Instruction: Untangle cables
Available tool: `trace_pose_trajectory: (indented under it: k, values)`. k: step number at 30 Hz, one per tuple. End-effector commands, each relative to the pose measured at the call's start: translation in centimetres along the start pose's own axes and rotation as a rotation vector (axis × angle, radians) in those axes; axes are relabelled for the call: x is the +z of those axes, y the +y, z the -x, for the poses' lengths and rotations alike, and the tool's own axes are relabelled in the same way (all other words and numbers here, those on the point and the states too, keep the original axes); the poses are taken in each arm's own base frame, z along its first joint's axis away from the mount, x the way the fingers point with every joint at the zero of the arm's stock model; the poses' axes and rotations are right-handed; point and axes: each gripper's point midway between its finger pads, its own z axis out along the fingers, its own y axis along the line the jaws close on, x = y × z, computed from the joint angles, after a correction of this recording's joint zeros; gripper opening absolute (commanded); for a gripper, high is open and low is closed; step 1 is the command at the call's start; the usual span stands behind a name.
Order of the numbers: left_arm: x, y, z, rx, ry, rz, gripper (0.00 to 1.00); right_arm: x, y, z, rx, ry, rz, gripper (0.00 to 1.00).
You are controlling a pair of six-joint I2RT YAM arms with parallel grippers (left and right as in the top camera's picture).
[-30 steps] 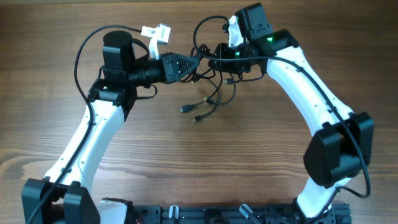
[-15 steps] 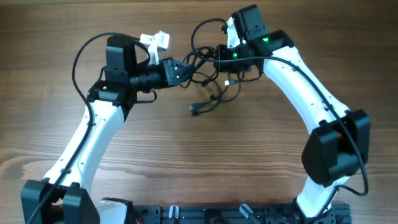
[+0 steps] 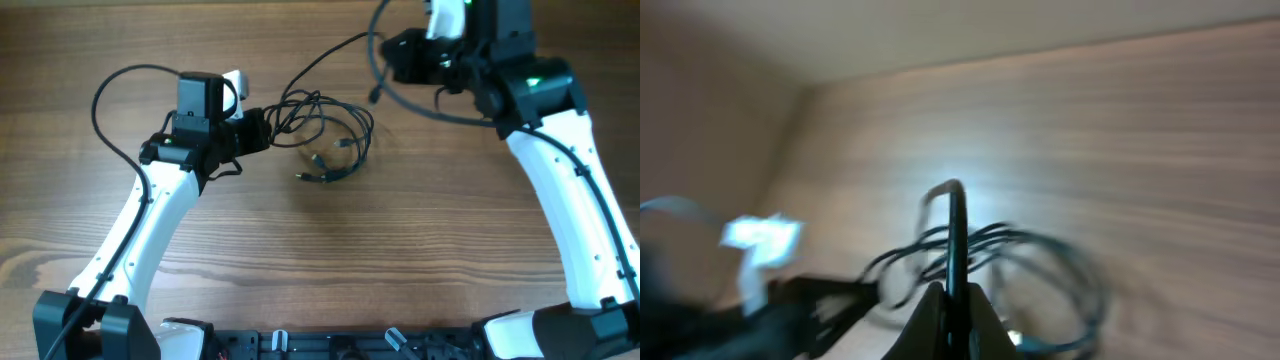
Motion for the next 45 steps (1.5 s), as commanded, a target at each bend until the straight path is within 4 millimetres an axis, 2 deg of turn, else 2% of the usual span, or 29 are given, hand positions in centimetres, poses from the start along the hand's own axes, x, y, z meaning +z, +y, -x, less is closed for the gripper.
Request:
trace_pose_trajectory:
  k: [1, 2, 3, 4, 6, 7, 9, 10, 13, 14, 16, 17, 19, 22, 24, 27, 28, 31, 34, 37, 41, 43, 45]
  values:
    - [-1.9, -7.1, 0.1, 0.321, -0.023, -0.402, 0.04, 2.7, -5.4, 0.2, -0.058, 0.012, -0.200, 0.04]
    - [-4.3, -10.4, 0.4, 0.447, -0.078, -0.586, 0.04, 5.2, -7.1, -1.4, -0.052, 0.087, -0.223, 0.04]
    - [-5.7, -11.8, 0.7, 0.491, -0.113, -0.653, 0.04, 6.7, -8.1, -2.7, -0.034, 0.140, -0.234, 0.04]
    - [-8.0, -13.6, 1.2, 0.564, -0.173, -0.730, 0.04, 8.3, -8.8, -4.2, -0.016, 0.202, -0.225, 0.04]
    - [-11.0, -15.5, 1.4, 0.657, -0.250, -0.802, 0.04, 9.4, -8.5, -5.4, -0.038, 0.252, -0.167, 0.06]
    - [-12.0, -16.0, 1.7, 0.688, -0.284, -0.810, 0.04, 9.5, -8.0, -5.6, -0.052, 0.265, -0.136, 0.13]
    - [-14.4, -16.9, 2.3, 0.749, -0.369, -0.815, 0.04, 9.1, -6.8, -5.8, -0.061, 0.279, -0.077, 0.51]
    - [-15.3, -17.2, 2.7, 0.752, -0.403, -0.806, 0.04, 8.5, -5.9, -5.7, -0.069, 0.280, -0.039, 0.58]
    - [-15.3, -16.0, 5.8, 0.579, -0.487, -0.651, 0.04, 5.4, -3.1, -4.4, -0.101, 0.232, 0.034, 0.61]
    - [-14.8, -14.6, 7.7, 0.419, -0.522, -0.558, 0.04, 3.4, -1.9, -3.5, -0.123, 0.186, 0.045, 0.61]
    - [-14.7, -12.7, 9.9, 0.160, -0.565, -0.483, 0.04, 0.1, 0.0, -2.2, -0.157, 0.112, 0.067, 0.60]
    - [-15.1, -12.9, 10.4, 0.094, -0.572, -0.512, 0.04, -1.5, 1.1, -1.8, -0.178, 0.080, 0.093, 0.58]
    - [-15.9, -13.6, 10.8, -0.028, -0.560, -0.585, 0.04, -2.4, 3.0, -2.1, -0.221, 0.080, 0.170, 0.55]
    - [-16.5, -14.2, 11.0, -0.175, -0.518, -0.665, 0.04, -1.4, 5.2, -4.0, -0.264, 0.143, 0.256, 0.56]
    - [-16.5, -14.2, 11.0, -0.271, -0.484, -0.691, 0.04, -0.4, 6.6, -4.5, -0.284, 0.153, 0.285, 0.57]
    - [-16.7, -14.3, 11.1, -0.367, -0.456, -0.728, 0.04, 1.5, 7.2, -5.2, -0.259, 0.169, 0.254, 0.57]
    - [-17.3, -14.7, 11.4, -0.390, -0.461, -0.759, 0.04, 2.8, 7.5, -6.0, -0.258, 0.199, 0.256, 0.57]
    - [-18.3, -15.3, 11.9, -0.385, -0.485, -0.801, 0.04, 5.4, 6.8, -7.9, -0.197, 0.280, 0.240, 0.56]
    - [-18.3, -15.3, 12.0, -0.389, -0.485, -0.804, 0.04, 7.5, 5.9, -8.8, -0.172, 0.321, 0.231, 0.56]
    - [-18.3, -15.0, 12.3, -0.508, -0.462, -0.825, 0.04, 8.9, 5.4, -9.5, -0.138, 0.351, 0.225, 0.52]
    - [-18.4, -14.5, 12.8, -0.616, -0.460, -0.835, 0.04, 9.2, 5.4, -9.9, -0.130, 0.368, 0.237, 0.50]
    - [-18.4, -14.4, 12.8, -0.618, -0.463, -0.832, 0.04, 8.5, 5.8, -9.4, -0.159, 0.351, 0.263, 0.50]
    - [-18.0, -13.8, 13.0, -0.644, -0.477, -0.807, 0.04, 7.0, 6.9, -8.4, -0.231, 0.305, 0.300, 0.50]
